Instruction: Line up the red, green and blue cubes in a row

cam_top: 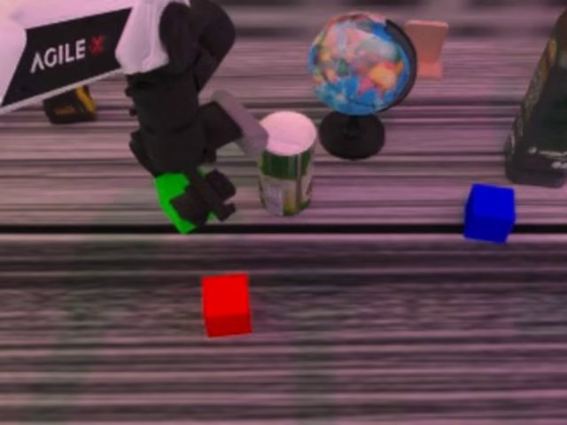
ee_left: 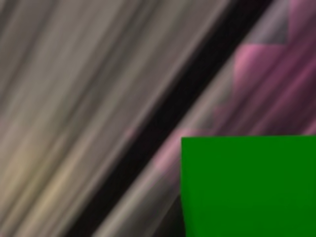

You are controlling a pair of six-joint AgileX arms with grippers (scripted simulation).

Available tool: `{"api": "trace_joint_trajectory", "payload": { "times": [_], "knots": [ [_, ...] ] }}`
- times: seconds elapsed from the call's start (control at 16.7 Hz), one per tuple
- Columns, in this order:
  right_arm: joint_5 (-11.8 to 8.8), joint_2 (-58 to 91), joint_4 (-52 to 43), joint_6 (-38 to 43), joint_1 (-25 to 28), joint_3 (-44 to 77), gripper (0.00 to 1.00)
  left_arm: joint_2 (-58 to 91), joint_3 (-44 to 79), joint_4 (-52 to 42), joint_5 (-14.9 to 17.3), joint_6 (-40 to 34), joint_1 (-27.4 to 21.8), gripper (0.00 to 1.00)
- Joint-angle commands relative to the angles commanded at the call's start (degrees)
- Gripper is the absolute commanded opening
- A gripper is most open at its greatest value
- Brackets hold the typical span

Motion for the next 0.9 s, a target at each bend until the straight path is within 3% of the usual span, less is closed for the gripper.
{"api": "trace_joint_trajectory", "payload": {
  "times": [0.18, 0.54, 0.9],
  "knots": [
    [0.0, 0.0, 0.0, 0.0, 0.0, 0.0, 1.0, -0.3, 0.3, -0.8, 0.1, 3.0, -4.1, 0.0],
    [0.0, 0.0, 0.0, 0.0, 0.0, 0.0, 1.0, -2.5, 0.1, -3.0, 0.4, 12.4, -18.8, 0.0],
    [0.0, 0.0, 0.0, 0.0, 0.0, 0.0, 1.0, -2.8, -0.1, -2.8, 0.4, 13.8, -20.2, 0.0]
  ]
}}
